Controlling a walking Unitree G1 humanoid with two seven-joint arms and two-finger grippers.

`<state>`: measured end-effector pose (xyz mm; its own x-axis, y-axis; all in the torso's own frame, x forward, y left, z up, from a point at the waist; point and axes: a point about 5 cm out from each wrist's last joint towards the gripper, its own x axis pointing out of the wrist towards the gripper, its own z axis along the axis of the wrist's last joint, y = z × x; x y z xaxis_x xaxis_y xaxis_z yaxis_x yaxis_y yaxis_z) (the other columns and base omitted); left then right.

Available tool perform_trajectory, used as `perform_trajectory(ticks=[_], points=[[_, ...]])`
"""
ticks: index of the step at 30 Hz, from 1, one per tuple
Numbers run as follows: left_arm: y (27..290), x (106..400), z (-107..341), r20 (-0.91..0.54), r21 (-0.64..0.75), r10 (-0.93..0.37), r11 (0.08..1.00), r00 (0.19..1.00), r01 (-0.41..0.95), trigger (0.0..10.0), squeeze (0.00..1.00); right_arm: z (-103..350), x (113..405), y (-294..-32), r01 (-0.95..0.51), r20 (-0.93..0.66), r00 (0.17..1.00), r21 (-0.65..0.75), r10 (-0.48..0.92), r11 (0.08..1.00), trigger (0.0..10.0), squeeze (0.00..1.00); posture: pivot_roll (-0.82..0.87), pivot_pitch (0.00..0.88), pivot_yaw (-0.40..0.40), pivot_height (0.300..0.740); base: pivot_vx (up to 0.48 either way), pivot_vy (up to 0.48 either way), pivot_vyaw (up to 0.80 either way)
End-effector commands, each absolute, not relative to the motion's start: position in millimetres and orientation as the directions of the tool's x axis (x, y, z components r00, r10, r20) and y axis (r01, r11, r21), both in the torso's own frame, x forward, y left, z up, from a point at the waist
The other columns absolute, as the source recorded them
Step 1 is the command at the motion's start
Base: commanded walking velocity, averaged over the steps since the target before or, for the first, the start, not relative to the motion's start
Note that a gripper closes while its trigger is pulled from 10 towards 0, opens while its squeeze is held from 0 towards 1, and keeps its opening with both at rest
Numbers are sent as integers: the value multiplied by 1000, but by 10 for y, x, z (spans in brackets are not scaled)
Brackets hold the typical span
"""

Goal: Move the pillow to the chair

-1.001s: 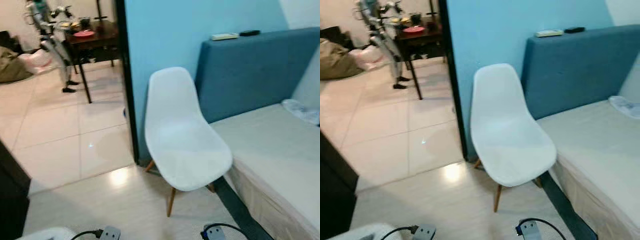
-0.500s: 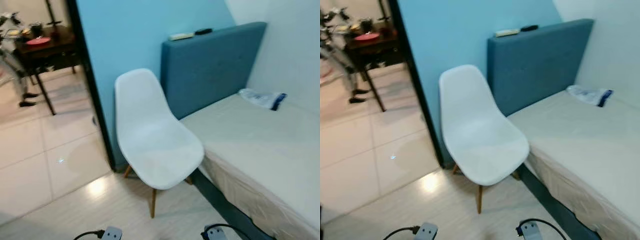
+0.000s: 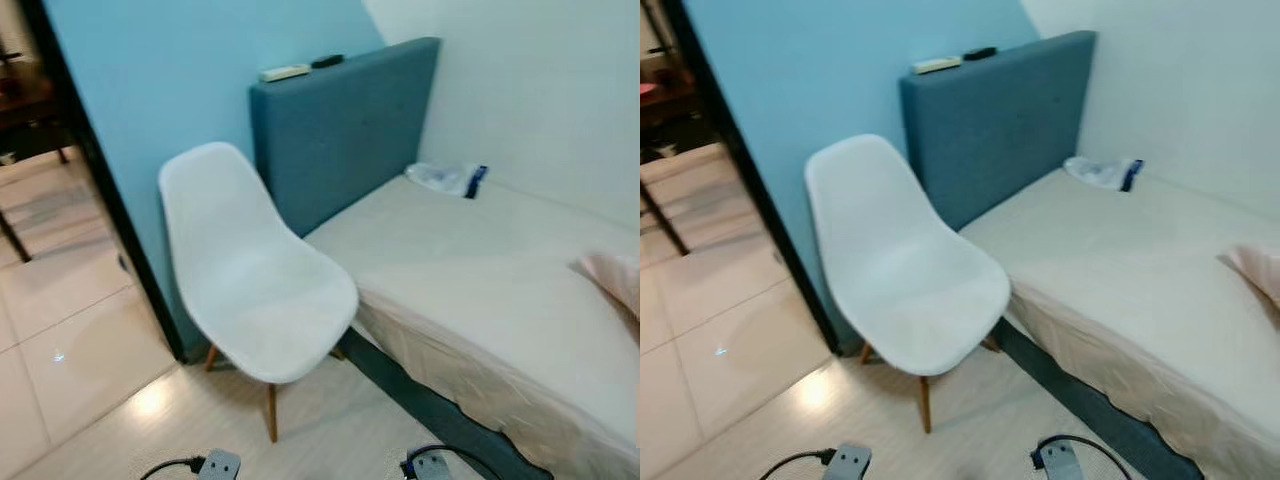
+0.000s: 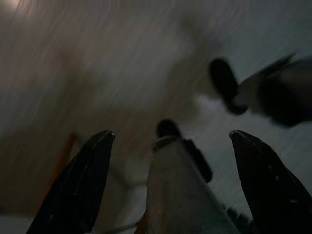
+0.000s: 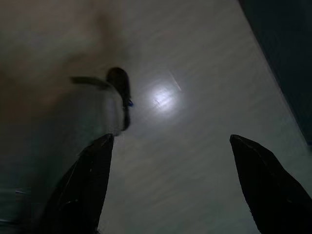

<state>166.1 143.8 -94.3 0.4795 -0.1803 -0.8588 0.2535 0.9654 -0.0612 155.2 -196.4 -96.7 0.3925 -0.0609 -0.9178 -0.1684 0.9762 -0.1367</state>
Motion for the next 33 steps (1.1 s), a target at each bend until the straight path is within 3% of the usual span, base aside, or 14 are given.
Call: perform_trajectory(ticks=[1,14,20,24,33], points=[[1512,1553,-987,-878,-58,-163,969,449,239,10000,0,-982,1535,-1904,-182,-923,383,-122,-44,976,10000,0,-33,0,21,740,0,0,-681],[1460,1590,-974,-870,-69,-172,971,462,230,10000,0,-960,1570,-1964,-155,-917,394,-133,-62,979,10000,0,-11,0,23,740,0,0,-680],[1494,1691,-929,-851,-87,-172,978,497,189,10000,0,-898,1746,-1879,-93,-893,448,-101,-49,991,10000,0,-2,0,33,740,0,0,-680],[1621,1642,-945,-858,-72,-132,988,497,138,10000,0,-829,1903,-1832,-75,-872,489,-85,-38,993,10000,0,32,0,-7,740,0,0,-678],[1882,1539,-967,-862,-46,10,994,507,-98,10000,0,-850,1902,-1572,-298,-894,444,-77,67,951,10000,0,126,0,-108,740,0,0,-681]])
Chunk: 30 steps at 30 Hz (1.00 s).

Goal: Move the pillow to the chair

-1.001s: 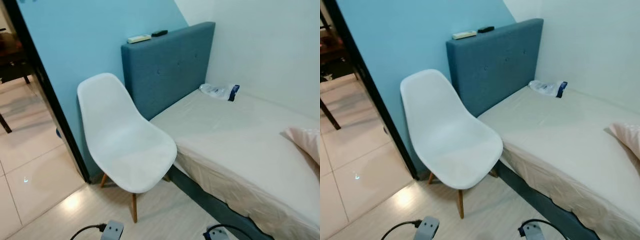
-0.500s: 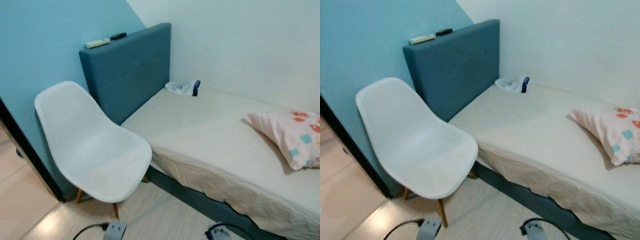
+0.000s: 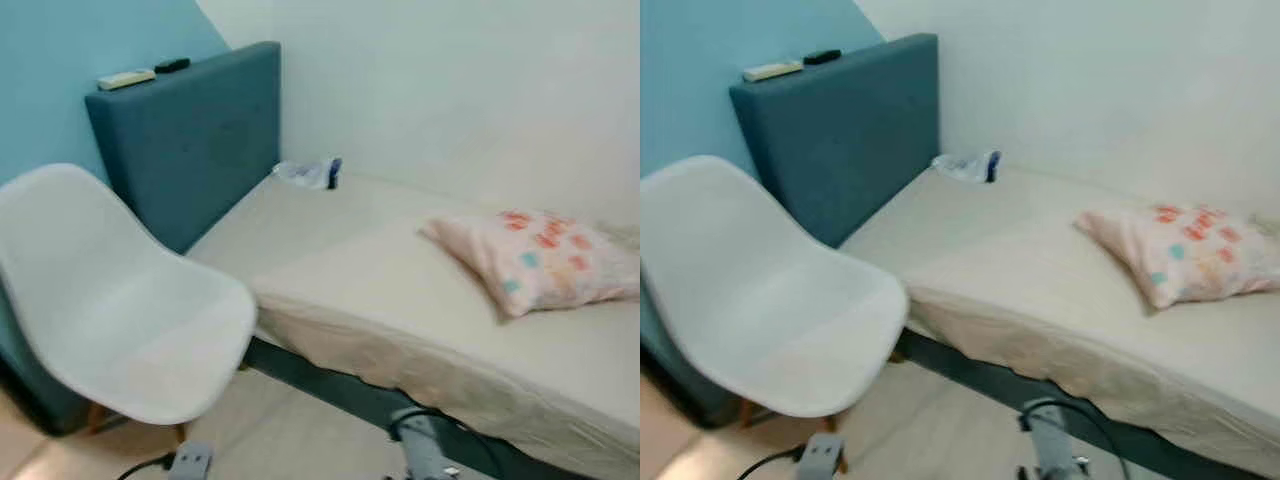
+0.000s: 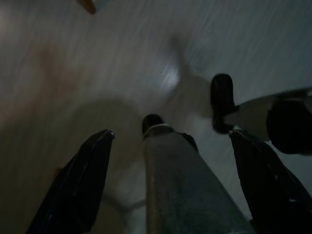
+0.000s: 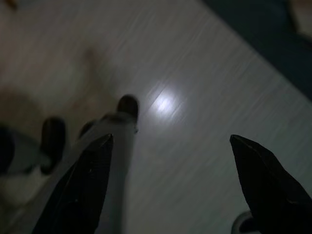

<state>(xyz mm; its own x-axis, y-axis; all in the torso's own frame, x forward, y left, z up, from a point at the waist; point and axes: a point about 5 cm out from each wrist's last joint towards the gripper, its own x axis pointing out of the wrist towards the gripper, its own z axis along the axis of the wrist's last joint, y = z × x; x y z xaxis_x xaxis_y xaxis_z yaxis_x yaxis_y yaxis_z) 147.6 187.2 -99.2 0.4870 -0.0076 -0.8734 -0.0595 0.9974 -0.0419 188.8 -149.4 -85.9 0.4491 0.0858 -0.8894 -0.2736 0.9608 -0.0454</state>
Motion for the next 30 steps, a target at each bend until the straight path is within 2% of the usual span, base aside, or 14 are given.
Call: perform_trajectory(ticks=[1,3,7,10,15,17,20,23,25,30], points=[[1906,1587,-944,-849,-56,25,989,528,-136,10000,0,-841,1919,-1569,-328,-892,447,-88,72,941,10000,0,136,0,-112,740,0,0,-681],[1914,1656,-913,-835,-57,35,987,549,-150,10000,0,-824,1948,-1600,-333,-889,453,-93,73,938,10000,0,150,0,-118,740,0,0,-681],[1948,1768,-857,-812,-62,51,983,581,-173,10000,0,-818,1964,-1610,-240,-890,454,-78,41,968,10000,0,154,0,-115,740,0,0,-681],[1927,1864,-810,-791,-58,30,991,611,-123,10000,0,-809,1987,-1497,-331,-886,456,-74,91,941,10000,0,160,0,-118,740,0,0,-681],[1872,1876,-814,-797,-69,14,991,604,-113,10000,0,-821,1963,-1459,-364,-887,449,-74,105,928,10000,0,149,0,-103,740,0,0,-680],[1769,1825,-852,-813,-68,-20,996,582,-59,10000,0,-826,1954,-1501,-328,-889,449,-72,88,942,10000,0,141,0,-89,740,0,0,-662],[1607,1750,-899,-831,-87,-98,995,548,47,10000,0,-826,1943,-1634,-266,-888,457,-83,50,960,10000,0,126,0,-91,740,0,0,0],[1596,1770,-890,-827,-93,-105,994,553,49,10000,0,-820,1945,-1698,-257,-887,461,-94,37,962,10000,0,133,0,-104,740,0,0,0],[1650,1817,-865,-817,-114,-86,993,570,-13,10000,0,-843,1894,-1719,-312,-895,444,-110,42,944,10000,0,123,0,-104,740,0,0,0],[1608,1770,-890,-826,-121,-100,993,555,0,10000,0,-867,1844,-1695,-326,-897,438,-90,65,941,10000,0,119,0,-100,740,0,0,0]])
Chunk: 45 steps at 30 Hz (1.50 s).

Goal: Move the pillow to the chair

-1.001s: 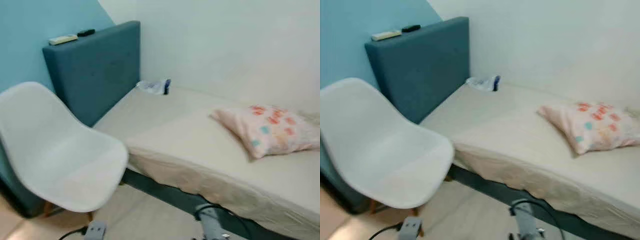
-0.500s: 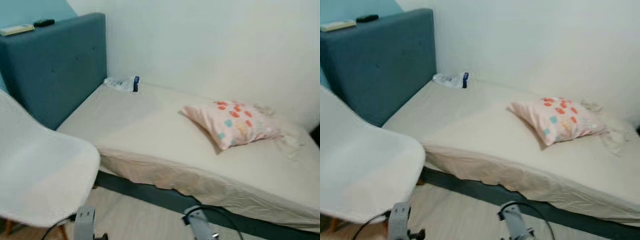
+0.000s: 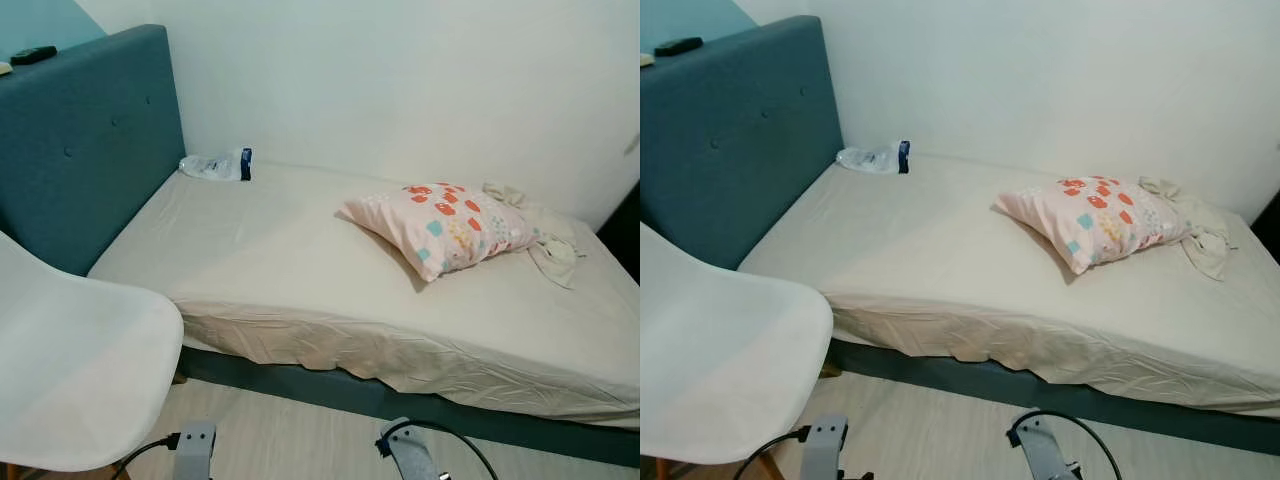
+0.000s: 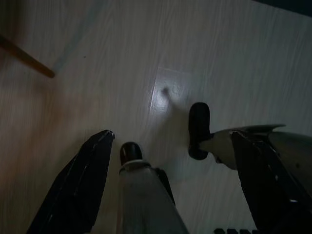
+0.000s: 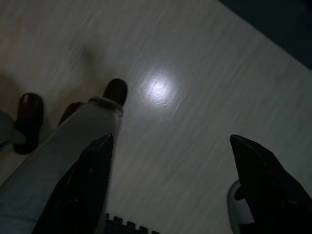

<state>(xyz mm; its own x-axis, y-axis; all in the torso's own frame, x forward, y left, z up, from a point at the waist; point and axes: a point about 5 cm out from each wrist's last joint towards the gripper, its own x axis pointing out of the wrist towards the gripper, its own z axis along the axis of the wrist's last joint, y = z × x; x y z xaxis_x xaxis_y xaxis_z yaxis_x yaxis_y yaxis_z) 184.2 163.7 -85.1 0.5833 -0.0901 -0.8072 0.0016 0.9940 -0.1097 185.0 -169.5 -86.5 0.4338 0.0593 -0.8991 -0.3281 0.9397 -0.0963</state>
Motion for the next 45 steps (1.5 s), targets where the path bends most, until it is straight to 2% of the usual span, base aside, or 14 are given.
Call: perform_trajectory(ticks=[1,12,31,45], points=[[1595,1759,-896,-828,-119,-103,993,551,6,10000,0,-874,1830,-1698,-323,-899,433,-89,64,942,10000,0,122,0,-99,740,0,0,0],[1639,1750,-897,-826,-120,-88,993,556,-21,10000,0,-871,1840,-1684,-383,-903,425,-121,59,916,10000,0,150,0,-109,740,0,0,-731],[1637,1744,-899,-826,-114,-86,993,557,-16,10000,0,-870,1844,-1658,-389,-902,425,-112,70,915,10000,0,153,0,-114,740,0,0,0],[1640,1744,-899,-828,-129,-96,992,553,-20,10000,0,-861,1860,-1681,-389,-901,429,-120,64,914,10000,0,159,0,-120,740,0,-375,0]])
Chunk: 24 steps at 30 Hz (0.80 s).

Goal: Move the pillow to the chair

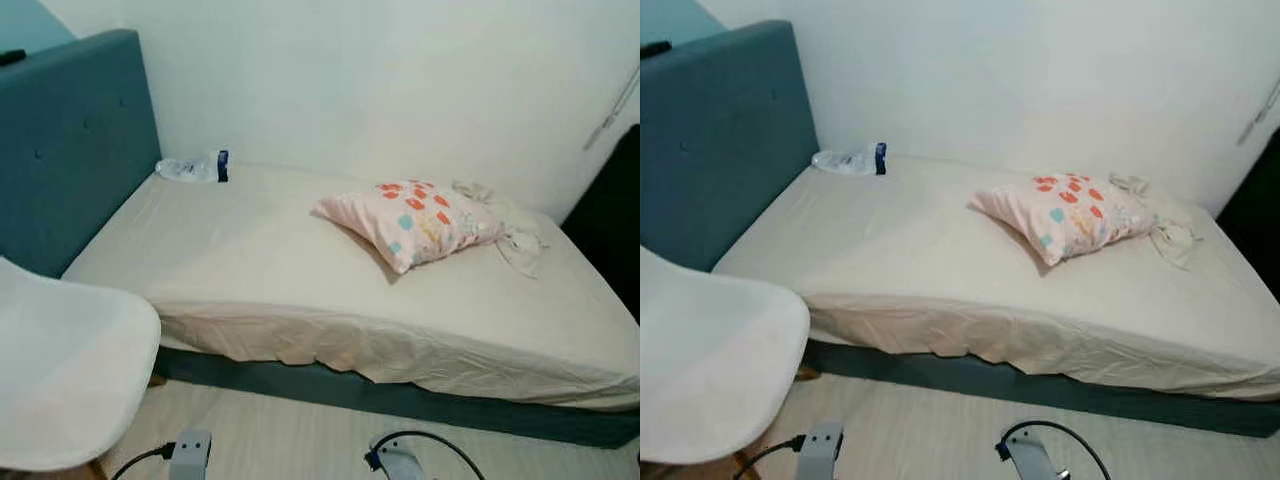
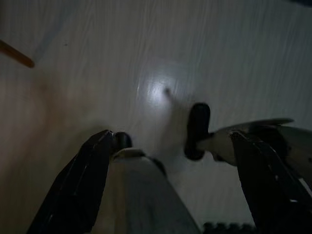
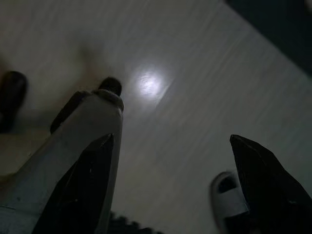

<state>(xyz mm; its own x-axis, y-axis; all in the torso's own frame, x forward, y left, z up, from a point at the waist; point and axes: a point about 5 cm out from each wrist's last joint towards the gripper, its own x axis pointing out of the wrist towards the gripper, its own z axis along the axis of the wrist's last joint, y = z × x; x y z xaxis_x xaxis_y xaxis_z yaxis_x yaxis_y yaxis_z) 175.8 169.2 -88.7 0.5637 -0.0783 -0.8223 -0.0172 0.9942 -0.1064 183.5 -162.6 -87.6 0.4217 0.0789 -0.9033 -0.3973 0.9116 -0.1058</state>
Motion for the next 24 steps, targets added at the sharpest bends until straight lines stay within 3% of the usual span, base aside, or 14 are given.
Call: perform_trajectory(ticks=[1,11,24], points=[[1640,1744,-899,-828,-129,-96,992,553,-20,10000,0,-862,1858,-1681,-390,-901,428,-120,64,913,10000,0,158,0,-121,740,0,-431,0],[1628,1747,-898,-827,-128,-100,992,553,-11,10000,0,-876,1825,-1700,-393,-906,419,-121,60,911,10000,0,146,0,-112,740,0,-398,0],[1655,1724,-907,-830,-124,-84,992,551,-35,10000,0,-892,1790,-1702,-396,-909,411,-118,61,911,10000,0,165,0,-113,740,0,0,0]])
